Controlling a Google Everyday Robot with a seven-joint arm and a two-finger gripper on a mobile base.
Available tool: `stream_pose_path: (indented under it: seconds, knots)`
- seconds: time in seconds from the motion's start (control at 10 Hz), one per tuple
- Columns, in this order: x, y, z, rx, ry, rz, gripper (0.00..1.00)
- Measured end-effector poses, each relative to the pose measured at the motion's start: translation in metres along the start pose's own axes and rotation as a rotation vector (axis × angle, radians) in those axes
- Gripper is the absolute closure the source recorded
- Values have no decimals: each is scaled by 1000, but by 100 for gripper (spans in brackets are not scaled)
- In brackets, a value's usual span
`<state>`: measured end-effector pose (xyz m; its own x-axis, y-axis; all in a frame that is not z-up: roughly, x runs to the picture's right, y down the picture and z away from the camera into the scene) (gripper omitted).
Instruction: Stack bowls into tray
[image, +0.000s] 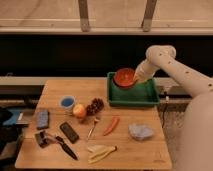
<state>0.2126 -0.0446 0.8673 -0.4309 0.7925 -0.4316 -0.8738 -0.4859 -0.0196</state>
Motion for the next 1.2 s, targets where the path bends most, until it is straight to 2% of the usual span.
stream_pose_path:
  seconds: [0.2,0.4,0.5,0.6,1.2]
  knots:
    - [7,5,17,-14,31,23,49]
    - [14,-4,35,-24,61,62,29]
    - [18,-5,42,-22,65,84,22]
    - [21,-4,45,-17,63,103,20]
    - [22,-3,46,-15,64,104,20]
